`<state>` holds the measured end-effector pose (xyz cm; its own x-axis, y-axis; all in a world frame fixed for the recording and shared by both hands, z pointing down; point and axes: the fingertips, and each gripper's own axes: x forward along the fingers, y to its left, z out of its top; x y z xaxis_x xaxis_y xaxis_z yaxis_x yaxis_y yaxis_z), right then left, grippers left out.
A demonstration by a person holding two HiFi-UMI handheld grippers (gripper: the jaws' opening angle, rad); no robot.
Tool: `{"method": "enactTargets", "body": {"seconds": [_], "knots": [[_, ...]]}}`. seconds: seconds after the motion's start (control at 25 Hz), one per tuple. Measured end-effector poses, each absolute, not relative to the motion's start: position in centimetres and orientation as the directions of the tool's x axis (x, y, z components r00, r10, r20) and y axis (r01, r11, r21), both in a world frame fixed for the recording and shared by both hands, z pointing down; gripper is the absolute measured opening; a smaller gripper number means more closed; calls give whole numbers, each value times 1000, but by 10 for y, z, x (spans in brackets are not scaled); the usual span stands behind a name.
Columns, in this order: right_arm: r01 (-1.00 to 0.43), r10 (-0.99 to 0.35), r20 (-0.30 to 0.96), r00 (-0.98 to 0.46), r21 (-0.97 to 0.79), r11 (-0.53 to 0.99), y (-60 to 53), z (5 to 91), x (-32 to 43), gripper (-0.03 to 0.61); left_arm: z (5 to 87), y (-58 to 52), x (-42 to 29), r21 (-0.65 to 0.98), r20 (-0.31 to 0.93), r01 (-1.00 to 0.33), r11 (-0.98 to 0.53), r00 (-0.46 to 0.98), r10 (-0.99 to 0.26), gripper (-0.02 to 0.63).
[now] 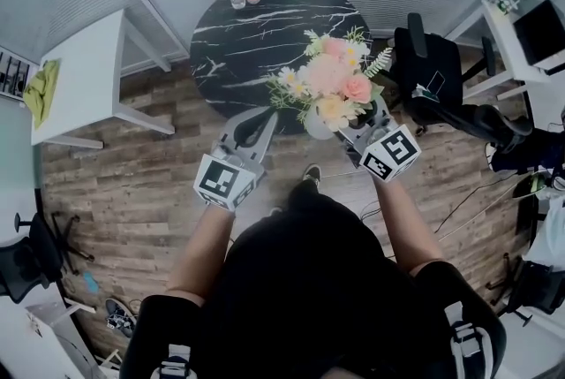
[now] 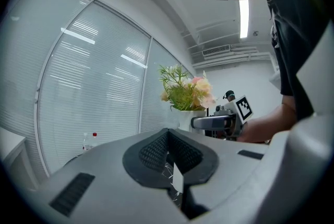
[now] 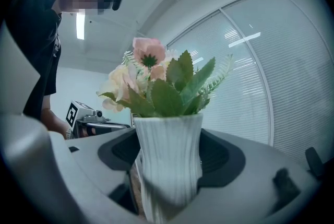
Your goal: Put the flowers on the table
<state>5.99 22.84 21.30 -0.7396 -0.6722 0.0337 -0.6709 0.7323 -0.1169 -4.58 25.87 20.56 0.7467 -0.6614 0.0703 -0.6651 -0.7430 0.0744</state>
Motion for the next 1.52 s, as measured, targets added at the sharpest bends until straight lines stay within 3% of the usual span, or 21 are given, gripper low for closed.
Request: {"method": "enactTargets", "body": {"seconds": [0.96, 1.52], "knots": [[-577, -581, 6, -814, -127, 807, 106, 222, 127, 347, 209, 150, 23, 47, 121, -743, -668, 668, -734, 12], [-594, -596, 22, -803, -126, 795, 64, 236, 129, 347, 222, 108, 20, 49, 118, -741, -670, 670, -733, 12]]}}
